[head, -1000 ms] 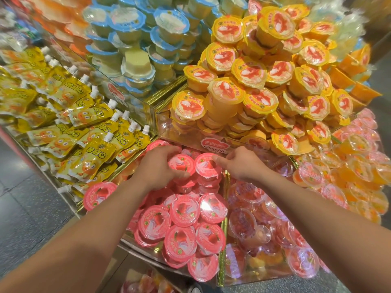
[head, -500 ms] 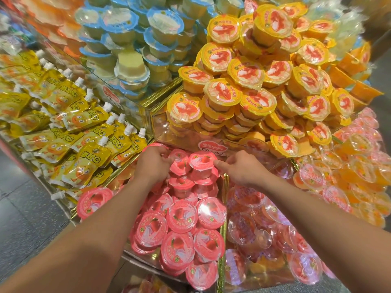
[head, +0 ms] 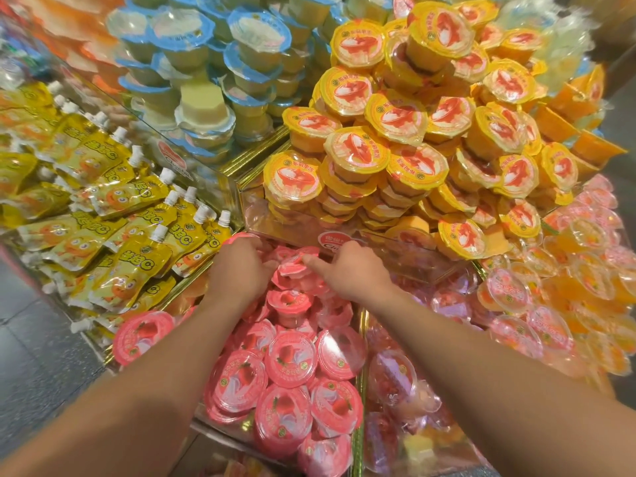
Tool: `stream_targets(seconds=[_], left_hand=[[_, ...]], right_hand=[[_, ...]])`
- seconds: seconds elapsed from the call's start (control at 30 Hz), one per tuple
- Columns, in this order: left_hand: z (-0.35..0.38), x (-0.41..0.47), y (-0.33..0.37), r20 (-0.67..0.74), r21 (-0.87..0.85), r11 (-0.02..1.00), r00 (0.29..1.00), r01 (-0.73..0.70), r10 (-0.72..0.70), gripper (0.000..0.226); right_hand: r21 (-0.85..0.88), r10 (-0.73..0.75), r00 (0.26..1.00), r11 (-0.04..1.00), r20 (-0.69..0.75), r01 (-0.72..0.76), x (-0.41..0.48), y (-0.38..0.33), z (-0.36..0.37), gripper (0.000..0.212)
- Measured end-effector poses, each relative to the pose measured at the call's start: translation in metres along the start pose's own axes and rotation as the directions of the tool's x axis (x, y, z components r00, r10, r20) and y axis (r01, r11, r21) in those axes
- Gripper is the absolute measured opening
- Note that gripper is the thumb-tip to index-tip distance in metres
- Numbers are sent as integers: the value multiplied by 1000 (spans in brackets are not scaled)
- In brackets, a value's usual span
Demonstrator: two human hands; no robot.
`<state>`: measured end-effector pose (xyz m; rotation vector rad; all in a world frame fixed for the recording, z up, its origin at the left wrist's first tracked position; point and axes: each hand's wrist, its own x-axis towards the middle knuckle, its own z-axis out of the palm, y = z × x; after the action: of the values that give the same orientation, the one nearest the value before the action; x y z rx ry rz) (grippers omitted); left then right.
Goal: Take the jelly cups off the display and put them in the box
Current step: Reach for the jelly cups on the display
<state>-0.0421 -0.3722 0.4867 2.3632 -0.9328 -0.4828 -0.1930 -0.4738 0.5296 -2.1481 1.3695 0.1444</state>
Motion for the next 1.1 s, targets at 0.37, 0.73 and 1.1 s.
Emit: stream_targets(seconds=[0.37,0.73,1.1], left_hand=[[-16,-21,-10,-37,-150,987,998,-64,59,15],[-24,-41,-20,-15,-172,980,995,-99,98,11],[-26,-44,-20,-27,-218,972,996,-84,80,10]], right_hand=[[309,63,992,946,114,-95,-10,-1,-3,37],[461,79,970,869,229,-180,-34,7,-10,39],[478,166,901,801,401,-360,-30,-17,8,26]])
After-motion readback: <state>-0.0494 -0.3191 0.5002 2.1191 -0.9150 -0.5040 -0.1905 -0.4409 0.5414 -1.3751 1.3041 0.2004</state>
